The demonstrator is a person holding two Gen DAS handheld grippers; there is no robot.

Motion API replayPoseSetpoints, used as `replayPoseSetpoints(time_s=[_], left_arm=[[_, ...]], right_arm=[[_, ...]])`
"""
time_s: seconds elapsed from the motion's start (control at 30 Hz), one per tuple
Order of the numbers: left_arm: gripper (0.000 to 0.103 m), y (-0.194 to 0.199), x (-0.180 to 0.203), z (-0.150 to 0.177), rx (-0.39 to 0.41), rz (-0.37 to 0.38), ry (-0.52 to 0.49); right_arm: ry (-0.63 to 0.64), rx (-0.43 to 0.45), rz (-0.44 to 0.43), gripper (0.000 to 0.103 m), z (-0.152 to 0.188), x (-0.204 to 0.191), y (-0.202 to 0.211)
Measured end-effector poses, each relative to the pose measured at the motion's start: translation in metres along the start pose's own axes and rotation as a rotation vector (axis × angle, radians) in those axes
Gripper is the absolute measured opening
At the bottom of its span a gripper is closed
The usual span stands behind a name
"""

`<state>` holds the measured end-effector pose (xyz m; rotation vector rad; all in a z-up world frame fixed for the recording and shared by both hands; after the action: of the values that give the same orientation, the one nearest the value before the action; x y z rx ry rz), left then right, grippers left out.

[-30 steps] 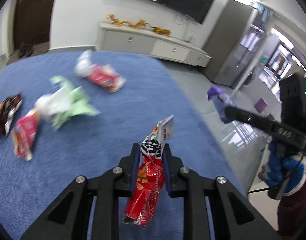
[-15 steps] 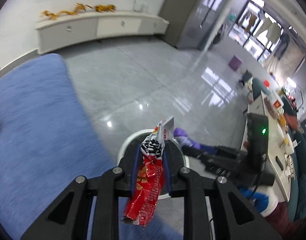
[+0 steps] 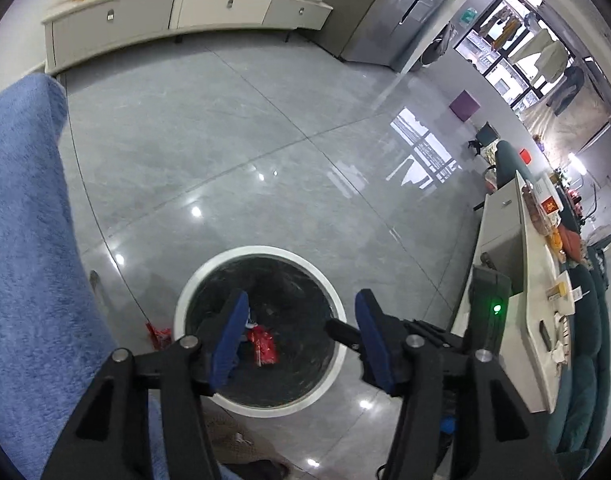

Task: Collect trash
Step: 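Carry both held wrappers over the trash bin and open both grippers, then move both open grippers back toward the remaining trash on the rug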

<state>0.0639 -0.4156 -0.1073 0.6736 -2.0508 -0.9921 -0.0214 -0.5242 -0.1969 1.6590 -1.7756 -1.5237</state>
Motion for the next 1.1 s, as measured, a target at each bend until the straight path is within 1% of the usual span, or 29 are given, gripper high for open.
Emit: replayPoseSetpoints(time_s=[0.1,0.23,0.37,0.4,0.5,0.57,0.63,0.8,0.93,1.0,1.1], left_arm=[[0.054,0.021,-0.002,0.002,0.044,-0.030,-0.021],[0.054,0.059,-0.010,0.007,0.129,-0.089,-0.040],[0.053,0.107,-0.032,0.017,0.209,-0.126,-0.017],[0.053,0.113,-0.032,0.017,0.224,-0.137,-0.013],[0.053,0.151,-0.051,0.030,0.285,-0.178,0.007],[0.053,0.176,-0.064,0.041,0.329,-0.216,0.024],[0.054,0.204,-0.077,0.056,0.380,-0.274,0.038],[0.054,0.262,-0.105,0.101,0.484,-0.409,0.082],[0.056,0.305,-0.135,0.134,0.558,-0.473,0.140],[0.059,0.326,-0.150,0.145,0.592,-0.502,0.159],[0.060,0.353,-0.167,0.162,0.643,-0.536,0.187]], right_arm=[[-0.004,0.021,-0.003,0.054,0.000,0.001,0.010],[0.004,0.073,-0.024,0.054,-0.003,-0.009,0.036],[0.047,0.132,-0.052,0.054,-0.007,-0.035,0.069],[0.068,0.150,-0.060,0.054,-0.008,-0.046,0.080],[0.124,0.185,-0.071,0.054,-0.006,-0.077,0.102],[0.164,0.208,-0.078,0.054,-0.003,-0.101,0.116],[0.197,0.219,-0.081,0.054,0.001,-0.122,0.124],[0.290,0.221,-0.072,0.054,0.020,-0.176,0.134],[0.363,0.233,-0.064,0.057,0.035,-0.218,0.140],[0.388,0.242,-0.060,0.058,0.042,-0.235,0.142],[0.429,0.247,-0.051,0.059,0.048,-0.264,0.144]])
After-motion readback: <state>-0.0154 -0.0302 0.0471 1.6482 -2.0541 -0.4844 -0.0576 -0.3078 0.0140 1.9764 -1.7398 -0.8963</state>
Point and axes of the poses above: each gripper's, at about its wrist camera, not at the fingertips, and y roughly against the way its jaws point, x to its right, z to its underside, the point moved 6 cm from there along -y, roughly the way its jaws point, and after that the axes turned 3 degrees about y, right-handed, at the moved point
